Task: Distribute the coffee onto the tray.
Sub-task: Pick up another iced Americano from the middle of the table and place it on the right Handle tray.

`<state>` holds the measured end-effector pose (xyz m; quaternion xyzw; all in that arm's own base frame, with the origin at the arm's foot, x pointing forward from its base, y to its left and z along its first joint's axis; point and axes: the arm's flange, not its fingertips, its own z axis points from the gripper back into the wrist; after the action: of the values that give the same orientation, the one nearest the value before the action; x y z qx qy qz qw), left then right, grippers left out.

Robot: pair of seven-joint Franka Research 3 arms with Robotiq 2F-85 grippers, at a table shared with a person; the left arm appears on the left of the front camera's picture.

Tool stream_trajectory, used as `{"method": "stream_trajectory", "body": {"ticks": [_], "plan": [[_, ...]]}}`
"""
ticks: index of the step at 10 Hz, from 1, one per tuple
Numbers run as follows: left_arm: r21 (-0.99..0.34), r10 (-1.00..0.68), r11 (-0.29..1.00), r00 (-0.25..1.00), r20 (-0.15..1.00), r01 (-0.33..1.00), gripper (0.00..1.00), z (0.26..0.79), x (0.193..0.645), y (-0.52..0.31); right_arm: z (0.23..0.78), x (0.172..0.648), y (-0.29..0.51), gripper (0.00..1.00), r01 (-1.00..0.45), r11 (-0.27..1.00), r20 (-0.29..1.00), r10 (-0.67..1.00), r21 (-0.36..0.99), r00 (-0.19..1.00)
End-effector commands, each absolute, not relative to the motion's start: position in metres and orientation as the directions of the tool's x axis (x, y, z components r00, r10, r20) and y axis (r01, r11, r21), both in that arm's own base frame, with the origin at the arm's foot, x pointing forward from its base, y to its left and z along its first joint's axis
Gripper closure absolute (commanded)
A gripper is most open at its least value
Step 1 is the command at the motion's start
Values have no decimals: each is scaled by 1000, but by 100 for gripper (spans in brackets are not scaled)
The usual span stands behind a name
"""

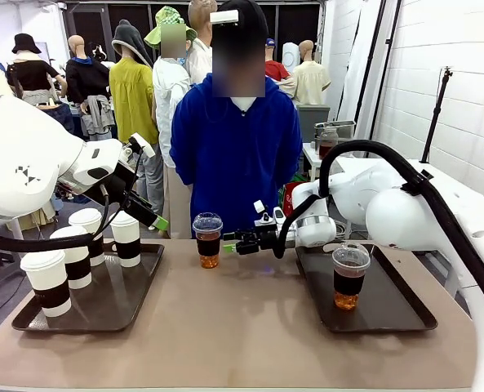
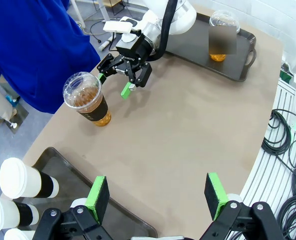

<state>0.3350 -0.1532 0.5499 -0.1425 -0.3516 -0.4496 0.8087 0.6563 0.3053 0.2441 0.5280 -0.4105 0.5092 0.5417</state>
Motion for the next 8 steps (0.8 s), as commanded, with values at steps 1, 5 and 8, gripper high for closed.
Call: {"method": "stream_trajectory", "body": {"ticks": [1,5,8], "plan": [[90,-631,545,337,699,834,0,549,336,-152,242,669,321,0,-985,-58,982,108,161,154],[90,-631,545,337,699,834,0,549,336,-152,242,678,329,0,-985,-61,982,106,164,157],[90,-631,545,337,699,834,0,549,336,-152,237,678,336,0,-981,-74,979,115,179,170]]}}
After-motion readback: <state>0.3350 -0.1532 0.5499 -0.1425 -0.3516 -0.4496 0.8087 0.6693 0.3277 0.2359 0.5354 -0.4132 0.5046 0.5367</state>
